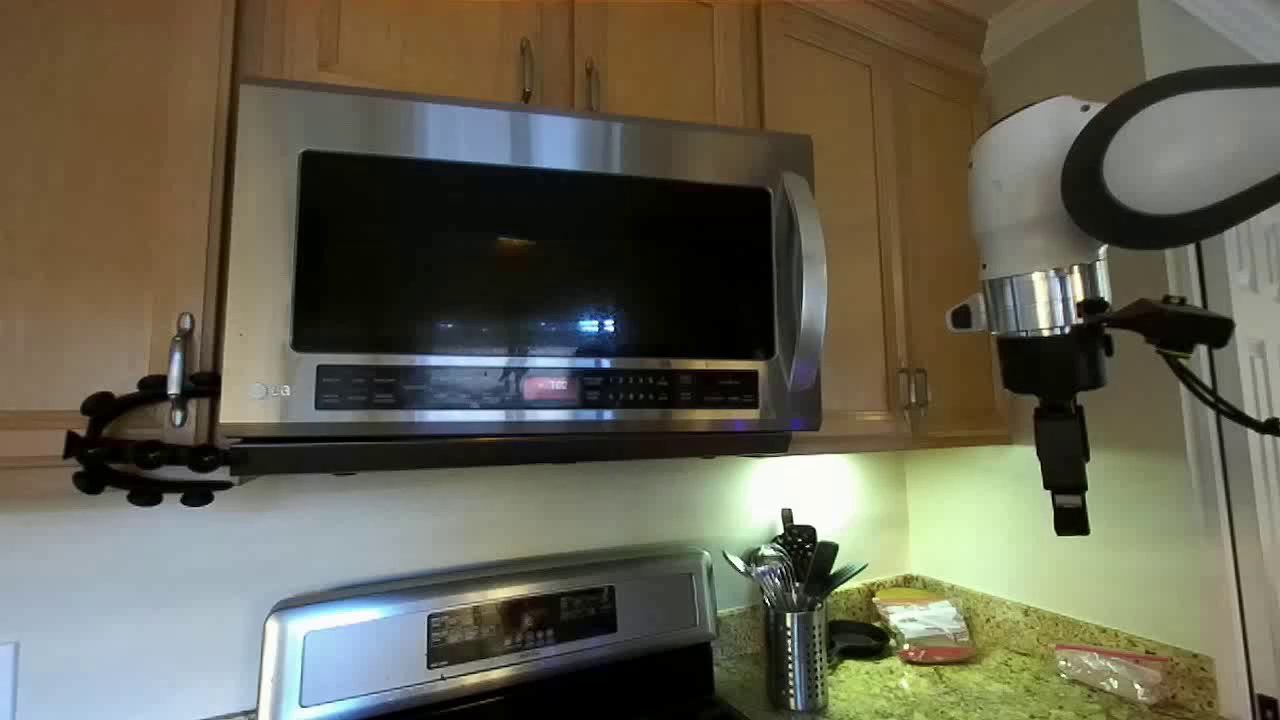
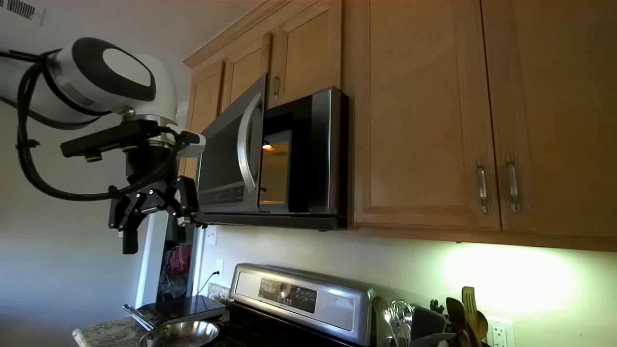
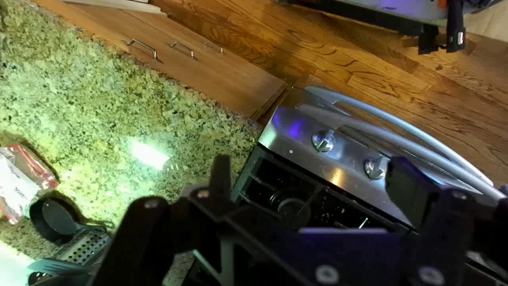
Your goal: Close the microwave
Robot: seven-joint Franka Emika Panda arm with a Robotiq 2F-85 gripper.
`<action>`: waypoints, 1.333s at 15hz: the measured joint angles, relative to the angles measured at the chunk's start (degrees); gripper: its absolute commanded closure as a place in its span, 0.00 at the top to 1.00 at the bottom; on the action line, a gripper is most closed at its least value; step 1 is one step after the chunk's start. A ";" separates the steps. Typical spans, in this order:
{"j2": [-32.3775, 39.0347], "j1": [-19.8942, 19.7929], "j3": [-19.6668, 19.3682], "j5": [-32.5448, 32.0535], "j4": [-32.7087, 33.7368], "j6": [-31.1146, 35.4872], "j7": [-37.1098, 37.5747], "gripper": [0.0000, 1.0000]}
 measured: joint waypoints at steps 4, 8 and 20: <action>0.00 0.00 0.00 0.00 0.00 0.00 0.00 1.00; 0.07 0.07 -0.01 0.00 0.18 0.17 0.11 1.00; 4.26 -0.10 4.54 -2.58 9.59 15.66 9.53 0.39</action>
